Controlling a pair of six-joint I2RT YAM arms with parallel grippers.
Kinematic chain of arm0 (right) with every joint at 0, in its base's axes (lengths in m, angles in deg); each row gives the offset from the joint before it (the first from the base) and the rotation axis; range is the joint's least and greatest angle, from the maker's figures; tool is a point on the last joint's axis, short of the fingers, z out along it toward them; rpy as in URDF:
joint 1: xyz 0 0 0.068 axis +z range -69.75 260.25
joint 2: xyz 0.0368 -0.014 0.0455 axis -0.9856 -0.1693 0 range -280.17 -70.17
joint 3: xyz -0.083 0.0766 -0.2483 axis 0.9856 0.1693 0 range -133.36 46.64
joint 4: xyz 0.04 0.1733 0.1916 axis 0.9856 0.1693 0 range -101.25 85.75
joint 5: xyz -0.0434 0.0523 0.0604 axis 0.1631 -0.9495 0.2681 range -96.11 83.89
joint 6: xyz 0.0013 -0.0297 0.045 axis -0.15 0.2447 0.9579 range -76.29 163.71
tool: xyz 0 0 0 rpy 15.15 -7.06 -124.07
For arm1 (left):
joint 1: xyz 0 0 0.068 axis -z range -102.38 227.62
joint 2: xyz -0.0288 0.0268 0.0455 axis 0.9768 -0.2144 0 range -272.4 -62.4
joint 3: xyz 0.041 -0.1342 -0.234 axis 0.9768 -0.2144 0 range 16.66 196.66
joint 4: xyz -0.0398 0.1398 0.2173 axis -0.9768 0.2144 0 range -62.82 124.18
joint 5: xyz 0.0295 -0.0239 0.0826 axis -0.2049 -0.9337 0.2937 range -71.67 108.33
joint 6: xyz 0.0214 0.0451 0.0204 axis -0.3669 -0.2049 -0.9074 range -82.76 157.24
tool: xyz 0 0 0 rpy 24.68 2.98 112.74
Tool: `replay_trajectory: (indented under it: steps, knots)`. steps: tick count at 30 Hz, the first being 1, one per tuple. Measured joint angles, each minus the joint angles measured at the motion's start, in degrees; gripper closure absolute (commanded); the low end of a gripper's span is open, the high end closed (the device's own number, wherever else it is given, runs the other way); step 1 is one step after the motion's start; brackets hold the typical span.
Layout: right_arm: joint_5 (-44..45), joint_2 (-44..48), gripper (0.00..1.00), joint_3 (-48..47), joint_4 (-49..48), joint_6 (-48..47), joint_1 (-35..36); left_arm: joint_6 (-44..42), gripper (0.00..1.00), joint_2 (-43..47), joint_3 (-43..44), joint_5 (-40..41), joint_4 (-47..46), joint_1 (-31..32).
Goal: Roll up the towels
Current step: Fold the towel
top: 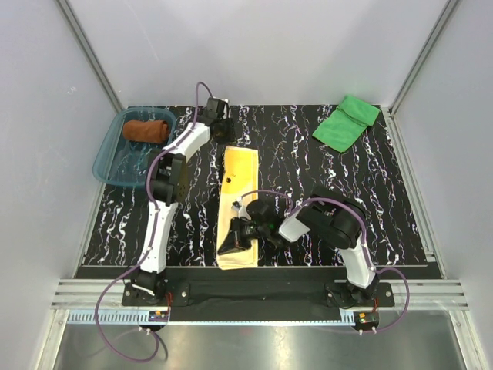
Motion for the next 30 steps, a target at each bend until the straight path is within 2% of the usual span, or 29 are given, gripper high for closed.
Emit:
replay_trajectory:
  steps: [6,10,11,12,14,19,20,26,30]
  knots:
    - [-0.04,0.0,1.0,0.52,-0.85,0.35,0.15,-0.44,0.69,-0.46,-0.9,0.39,0.0,-2.05]
    - [-0.35,0.0,1.0,-0.52,0.96,0.11,0.24,-0.33,0.16,7.19,-12.31,1.31,-3.63,-2.64]
    - [-0.42,0.0,1.0,-0.66,1.22,0.07,0.24,-0.28,0.15,8.76,-13.84,1.73,-3.48,-2.64]
    - [-0.52,0.0,1.0,-0.87,1.64,-0.04,0.26,-0.07,0.15,10.56,-15.08,2.38,-3.39,-2.62]
    - [-0.61,0.0,1.0,-1.01,1.92,-0.17,0.26,-0.28,0.22,13.0,-15.45,3.26,-3.34,-2.62]
    - [-0.66,0.0,1.0,-1.2,2.47,-0.37,0.26,0.17,0.31,14.58,-13.73,2.69,-4.76,-2.75]
    - [-0.66,0.0,1.0,-1.25,2.54,-0.39,0.26,0.63,0.35,14.58,-14.47,1.95,-5.68,-2.84]
    - [-0.66,0.11,1.0,-1.44,3.13,-0.63,0.26,2.82,0.45,14.51,-24.26,-1.36,-9.2,-3.45]
    - [-0.7,0.11,1.0,-1.53,3.3,-0.79,0.26,3.61,0.53,14.16,-25.86,-2.93,-10.36,-3.87]
